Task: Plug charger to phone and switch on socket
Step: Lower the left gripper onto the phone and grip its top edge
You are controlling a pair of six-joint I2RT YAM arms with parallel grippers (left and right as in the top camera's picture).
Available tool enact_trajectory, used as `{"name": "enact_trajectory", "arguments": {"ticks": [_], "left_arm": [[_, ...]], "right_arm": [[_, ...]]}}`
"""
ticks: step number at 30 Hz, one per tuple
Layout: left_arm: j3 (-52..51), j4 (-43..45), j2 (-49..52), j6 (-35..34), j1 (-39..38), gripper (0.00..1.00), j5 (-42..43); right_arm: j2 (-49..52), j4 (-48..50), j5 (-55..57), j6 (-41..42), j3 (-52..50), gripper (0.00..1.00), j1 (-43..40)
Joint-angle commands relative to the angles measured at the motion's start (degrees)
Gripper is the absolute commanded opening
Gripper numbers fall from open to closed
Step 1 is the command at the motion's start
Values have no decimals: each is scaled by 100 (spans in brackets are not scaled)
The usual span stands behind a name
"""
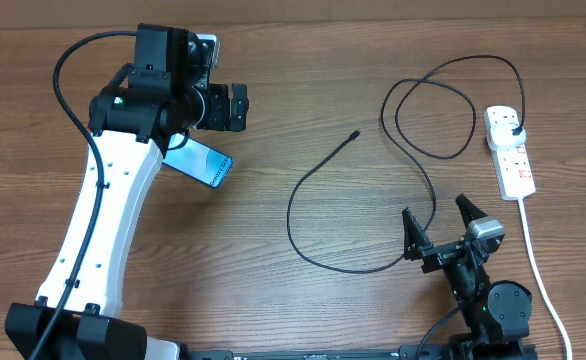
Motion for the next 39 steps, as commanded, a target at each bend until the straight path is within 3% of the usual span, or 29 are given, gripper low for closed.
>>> {"name": "enact_trajectory", "arguments": {"ticks": [1,10,22,30,39], "left_arm": [[173,33,15,-94,-42,100,74],[197,-26,15,-232,-275,100,411],[310,-761,22,-2940,-236,100,-1150],[310,-796,160,-3467,-208,99,-1141],[310,-1005,789,-3250,-168,100,-931]], "right_arm": [[-44,20,39,17,-61,100,33],[-44,20,39,17,-61,100,33],[-44,20,39,17,-61,100,33],[-44,20,39,17,-61,100,33],[-44,20,39,17,-61,100,33]]}}
